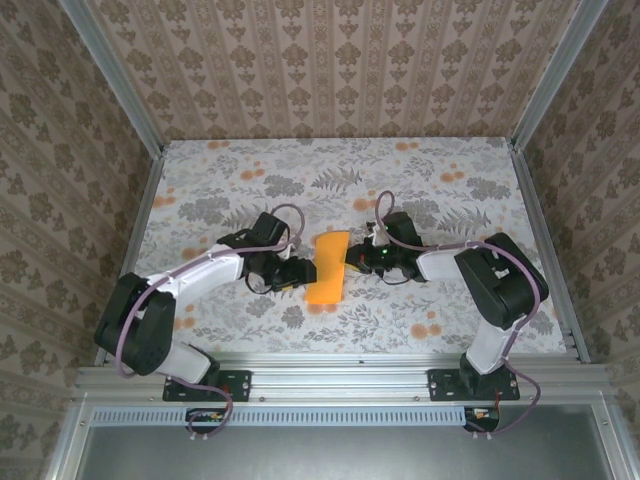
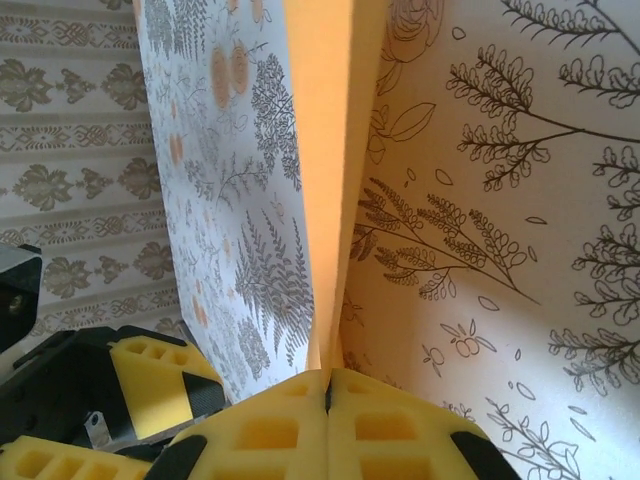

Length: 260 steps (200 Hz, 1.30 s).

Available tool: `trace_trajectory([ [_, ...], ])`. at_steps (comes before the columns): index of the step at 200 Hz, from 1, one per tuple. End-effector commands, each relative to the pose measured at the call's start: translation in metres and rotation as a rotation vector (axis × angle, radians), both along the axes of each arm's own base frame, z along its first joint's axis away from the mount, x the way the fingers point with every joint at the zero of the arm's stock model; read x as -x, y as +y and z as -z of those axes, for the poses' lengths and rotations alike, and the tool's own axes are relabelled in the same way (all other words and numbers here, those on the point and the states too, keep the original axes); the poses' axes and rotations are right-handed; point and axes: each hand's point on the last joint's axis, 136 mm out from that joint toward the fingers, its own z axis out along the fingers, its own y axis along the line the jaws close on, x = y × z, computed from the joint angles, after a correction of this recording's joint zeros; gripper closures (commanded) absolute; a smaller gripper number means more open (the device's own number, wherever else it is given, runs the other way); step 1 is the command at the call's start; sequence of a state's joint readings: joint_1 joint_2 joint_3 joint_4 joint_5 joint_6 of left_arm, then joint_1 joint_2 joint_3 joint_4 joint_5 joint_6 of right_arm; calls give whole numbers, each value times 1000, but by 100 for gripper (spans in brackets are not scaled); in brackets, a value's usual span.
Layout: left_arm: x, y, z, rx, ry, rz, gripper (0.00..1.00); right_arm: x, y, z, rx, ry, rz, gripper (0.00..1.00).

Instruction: Fold a paper plane with a square sheet of paper (pick it up from the middle)

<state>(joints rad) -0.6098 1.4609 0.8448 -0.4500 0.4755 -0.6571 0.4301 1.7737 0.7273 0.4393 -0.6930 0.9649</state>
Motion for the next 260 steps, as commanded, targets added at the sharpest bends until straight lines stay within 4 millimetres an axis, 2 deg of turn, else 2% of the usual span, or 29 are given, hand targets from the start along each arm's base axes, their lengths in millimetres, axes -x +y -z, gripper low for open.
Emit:
trace_trajectory([
  [1, 3, -9, 9, 17, 30, -15, 40, -2, 4, 0, -18, -35, -32, 92],
  [52, 9, -15, 25, 7, 50, -18, 40, 4, -1, 11, -8, -11, -27, 93],
  [97, 13, -10, 39, -38, 65, -18, 39, 5, -5, 14, -4, 0, -23, 92],
  [220, 17, -14, 49, -60, 74, -19, 39, 11, -8, 30, 22, 24, -28, 92],
  [260, 14, -18, 46, -52, 66, -19, 39, 9, -7, 25, 17, 14, -29, 92],
])
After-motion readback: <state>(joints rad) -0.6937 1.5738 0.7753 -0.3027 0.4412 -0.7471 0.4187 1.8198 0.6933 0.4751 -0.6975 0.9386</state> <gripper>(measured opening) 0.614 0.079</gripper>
